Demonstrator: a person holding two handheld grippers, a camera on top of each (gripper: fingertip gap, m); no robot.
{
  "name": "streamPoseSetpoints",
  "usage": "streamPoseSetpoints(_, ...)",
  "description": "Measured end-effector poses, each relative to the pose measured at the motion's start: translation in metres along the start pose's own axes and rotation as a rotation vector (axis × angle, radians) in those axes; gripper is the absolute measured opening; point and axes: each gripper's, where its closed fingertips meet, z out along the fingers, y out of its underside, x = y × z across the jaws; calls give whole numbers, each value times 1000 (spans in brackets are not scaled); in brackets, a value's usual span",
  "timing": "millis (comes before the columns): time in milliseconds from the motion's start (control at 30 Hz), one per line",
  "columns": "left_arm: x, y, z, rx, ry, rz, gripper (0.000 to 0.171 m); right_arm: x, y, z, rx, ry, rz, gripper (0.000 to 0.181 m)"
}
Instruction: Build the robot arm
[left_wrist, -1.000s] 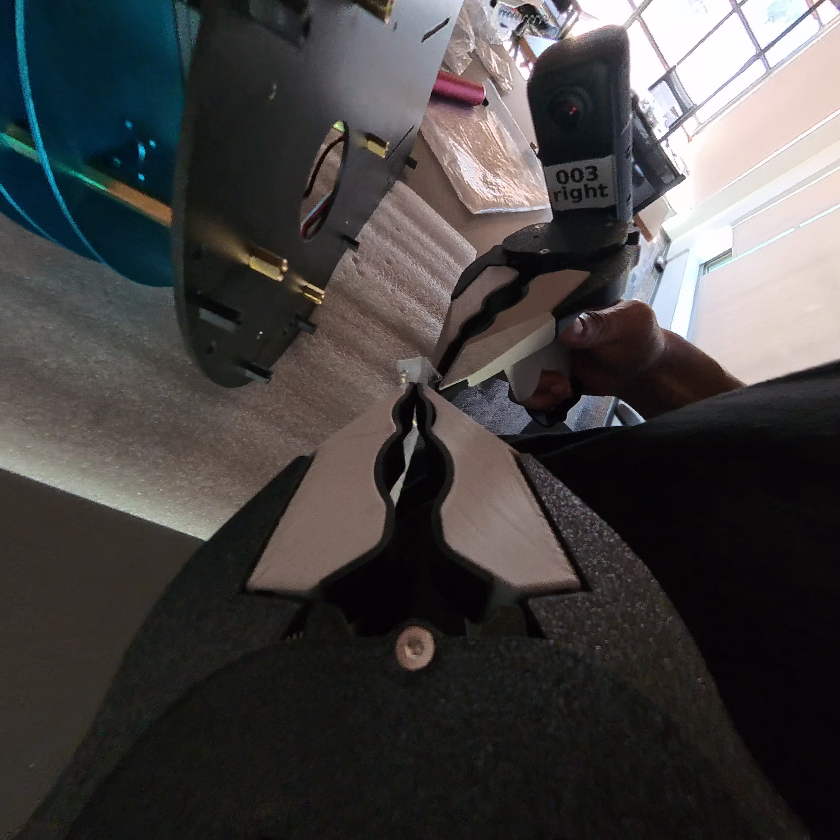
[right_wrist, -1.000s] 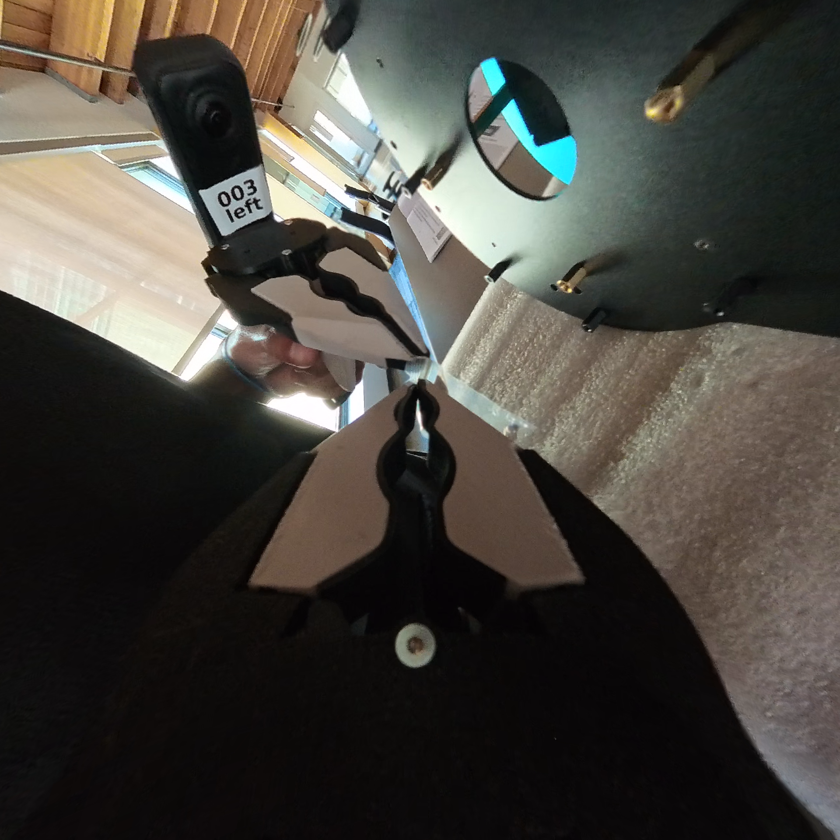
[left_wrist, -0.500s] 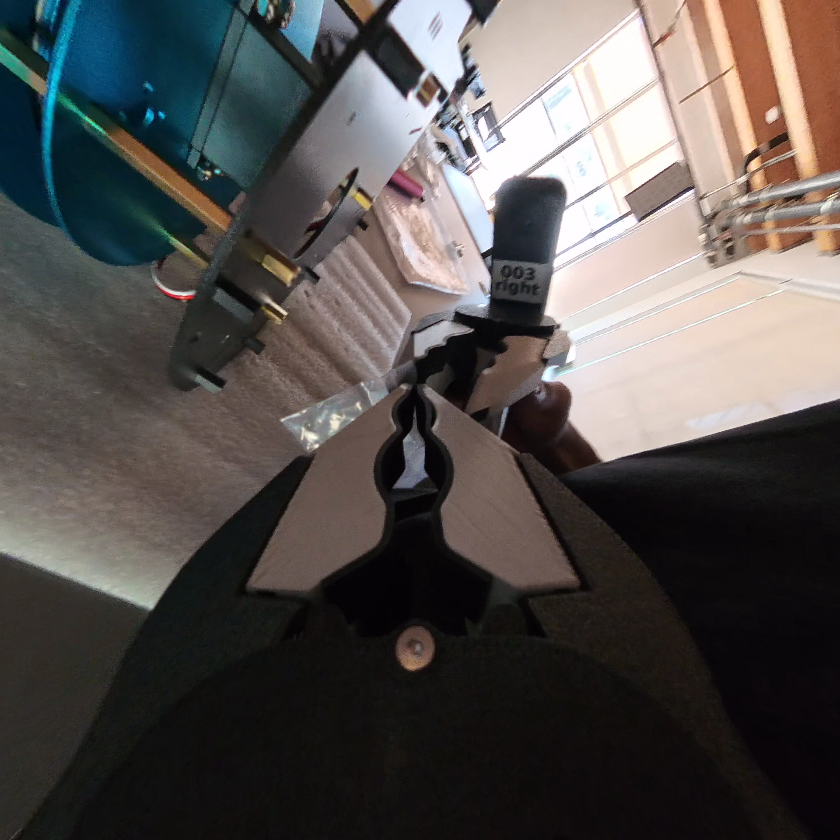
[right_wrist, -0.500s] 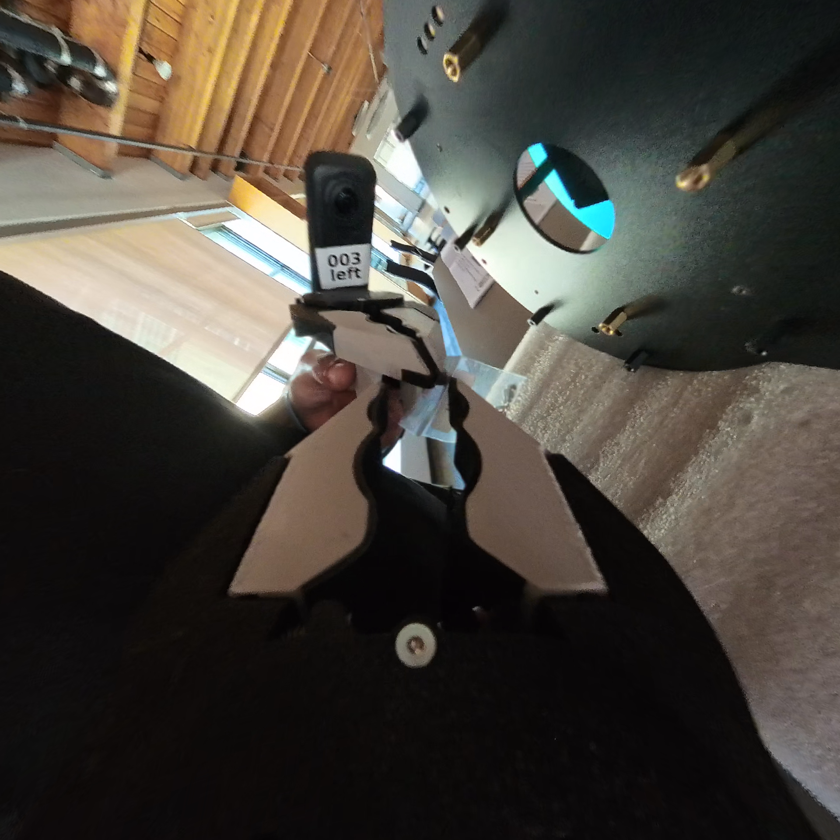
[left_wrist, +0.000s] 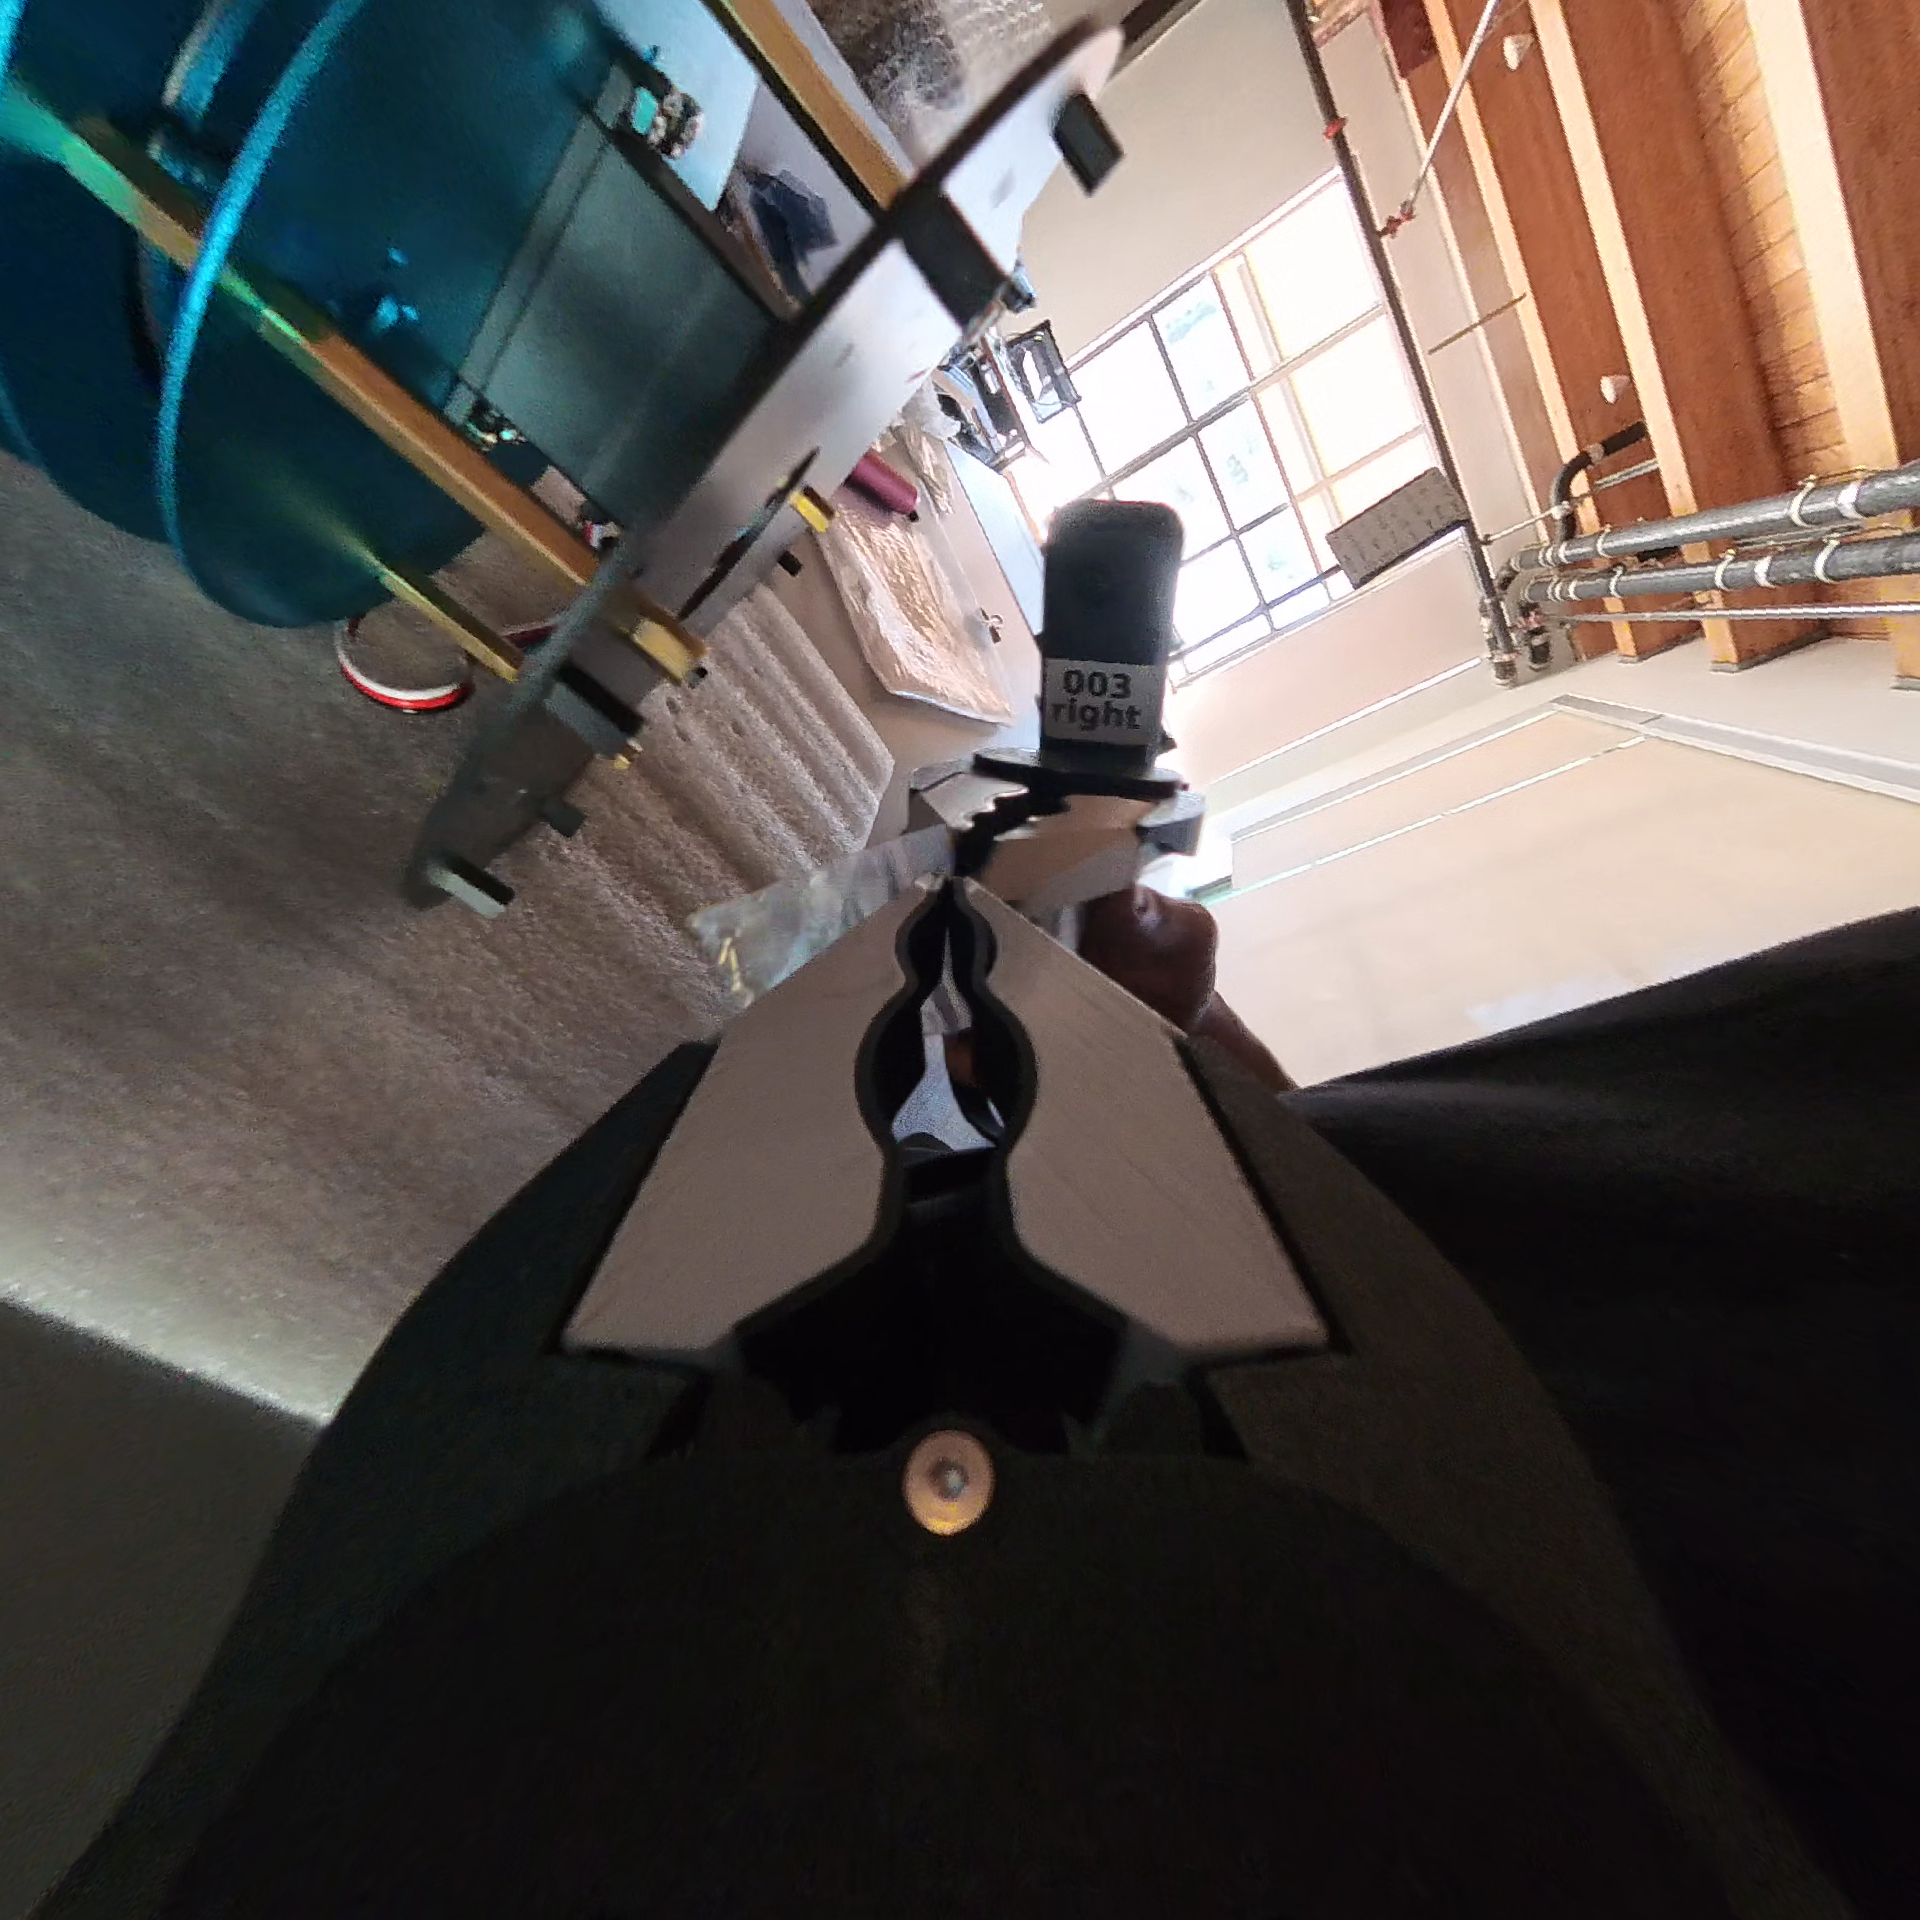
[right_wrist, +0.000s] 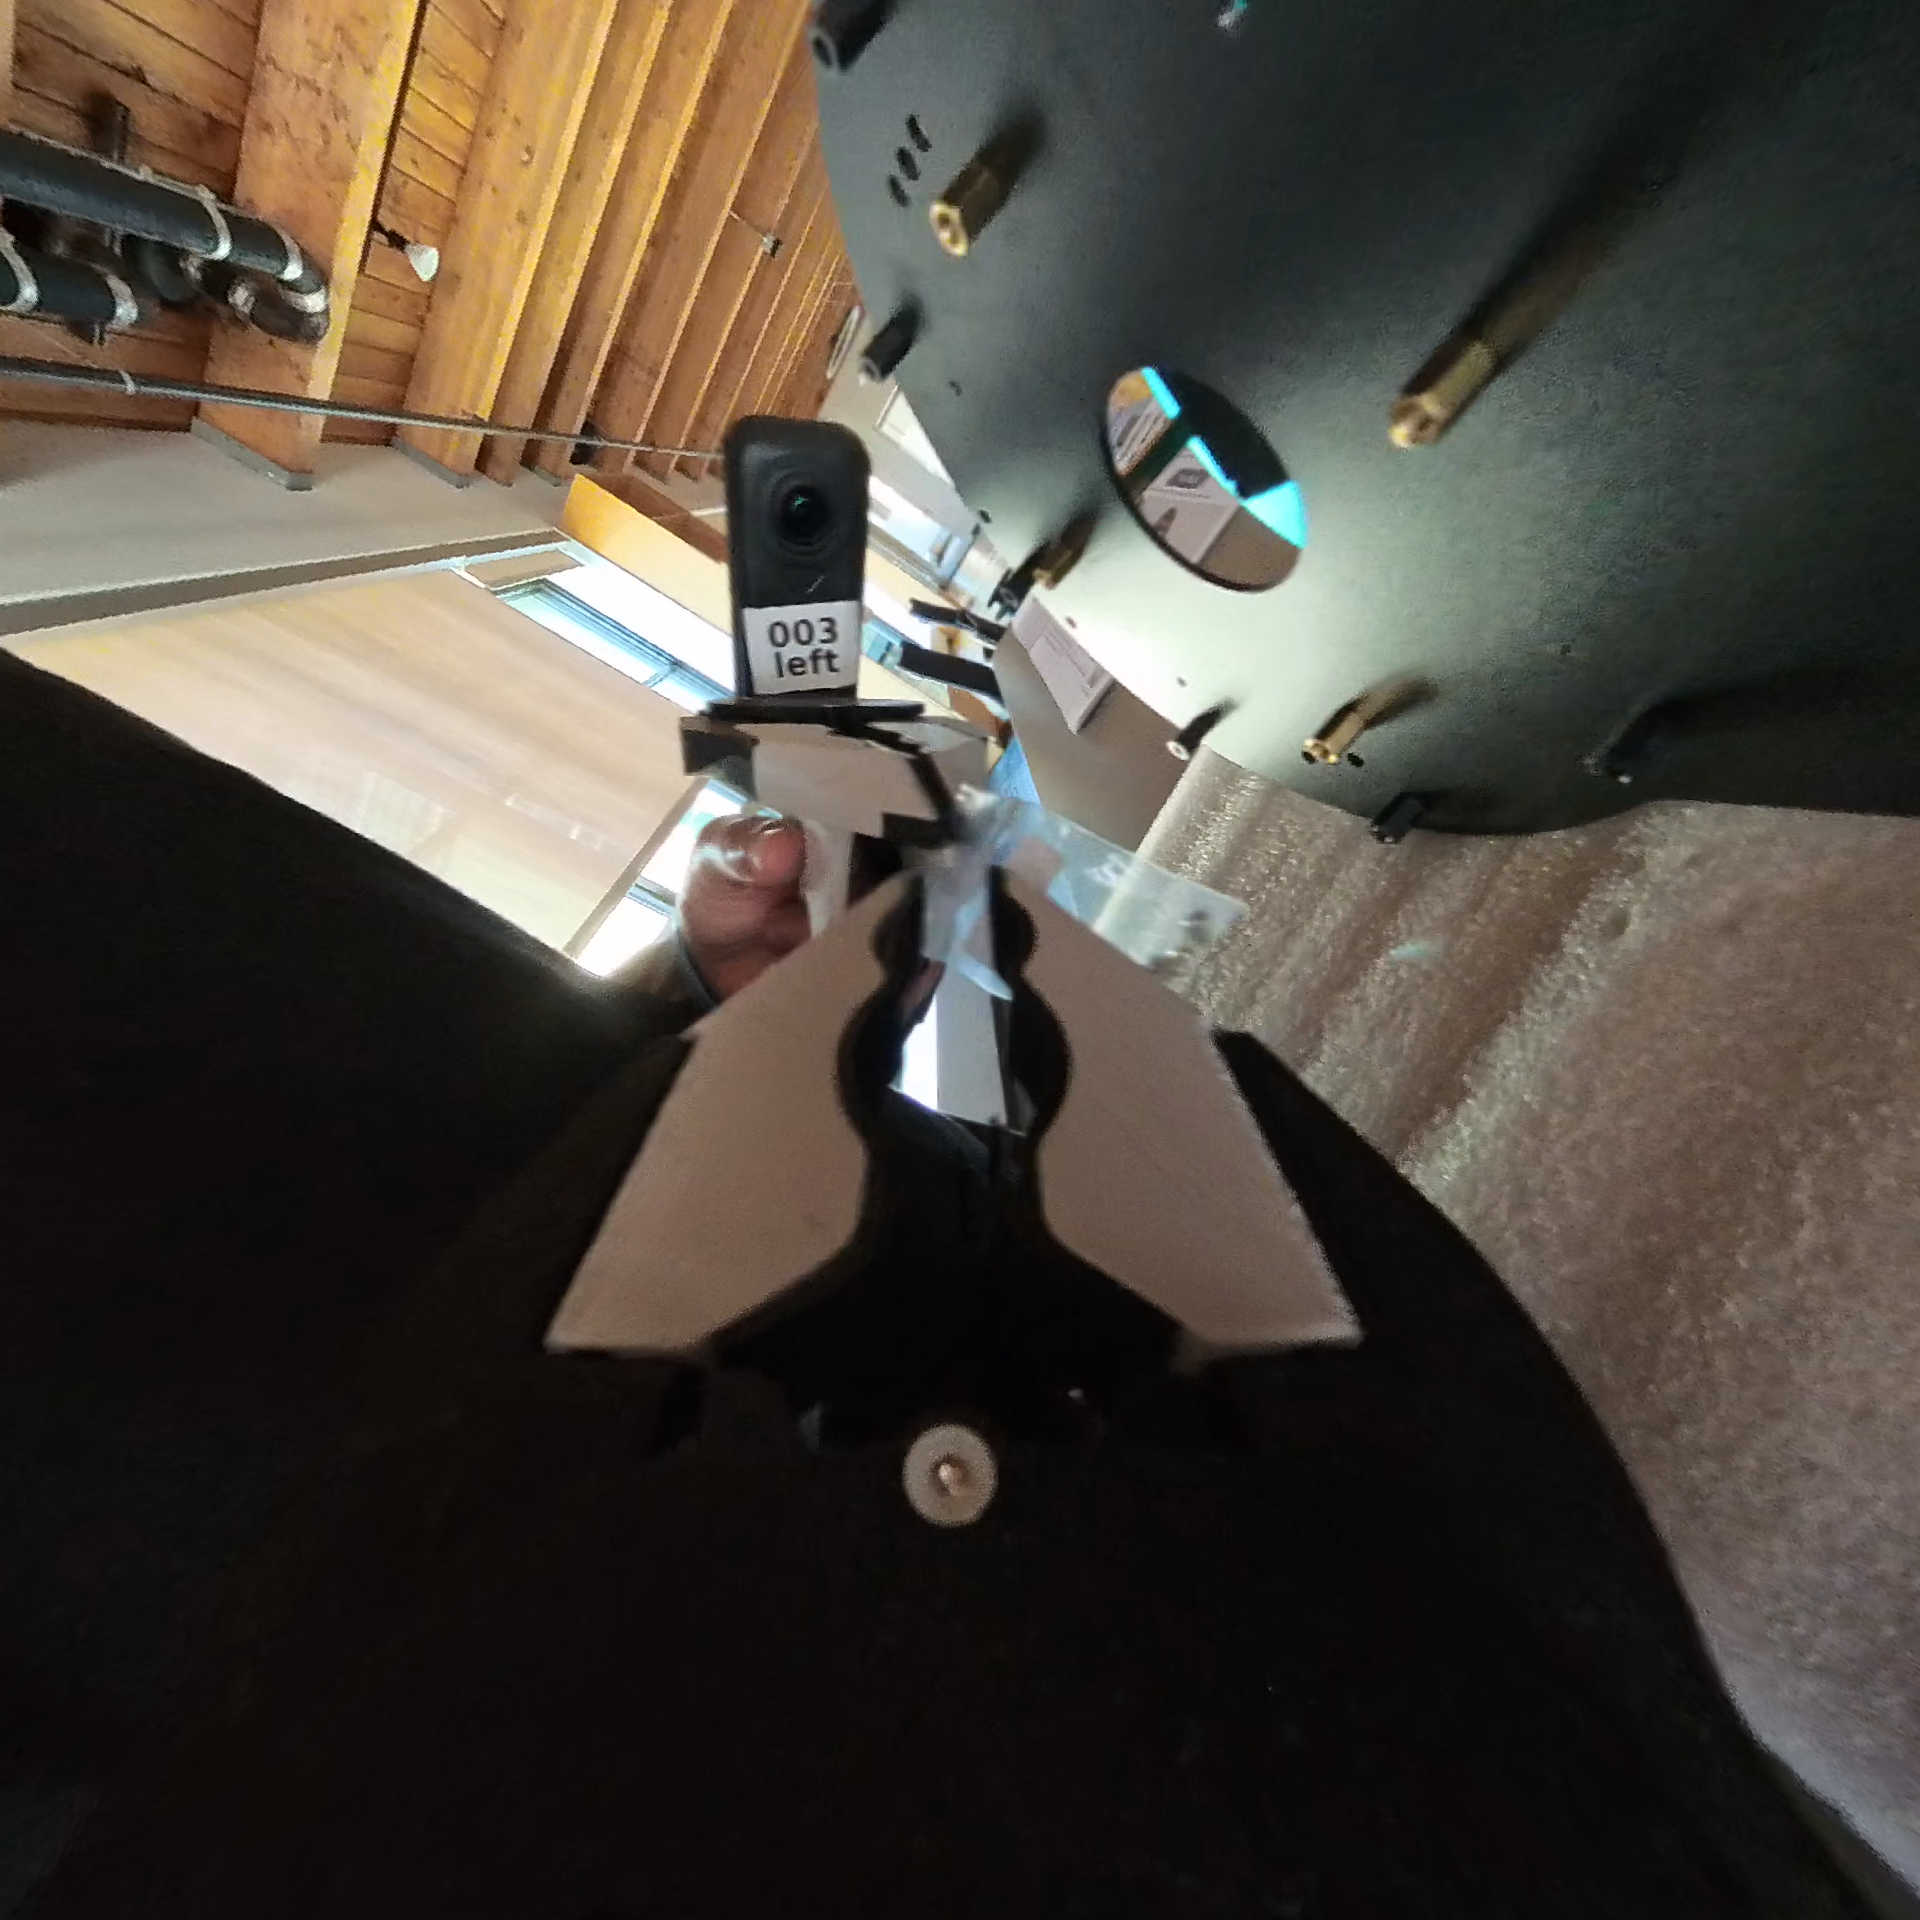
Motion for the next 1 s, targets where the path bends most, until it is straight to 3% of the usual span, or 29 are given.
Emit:
streamPoseSetpoints(67,-2,2,2,-7,-3,-8,0,-3,1,3,-19,-5,13,36)
streamPoseSetpoints(433,5,4,8,-7,42,-17,0,1,1,-2,-16,-3,19,0)
streamPoseSetpoints(800,-11,10,8,-84,-135,148,0,19,6,1,-62,151,-23,0)
streamPoseSetpoints(867,-14,13,9,-109,-156,151,23,19,3,1,-55,159,-29,0)
streamPoseSetpoints(1000,-10,16,10,-120,-130,167,22,17,3,3,-66,156,-29,0)
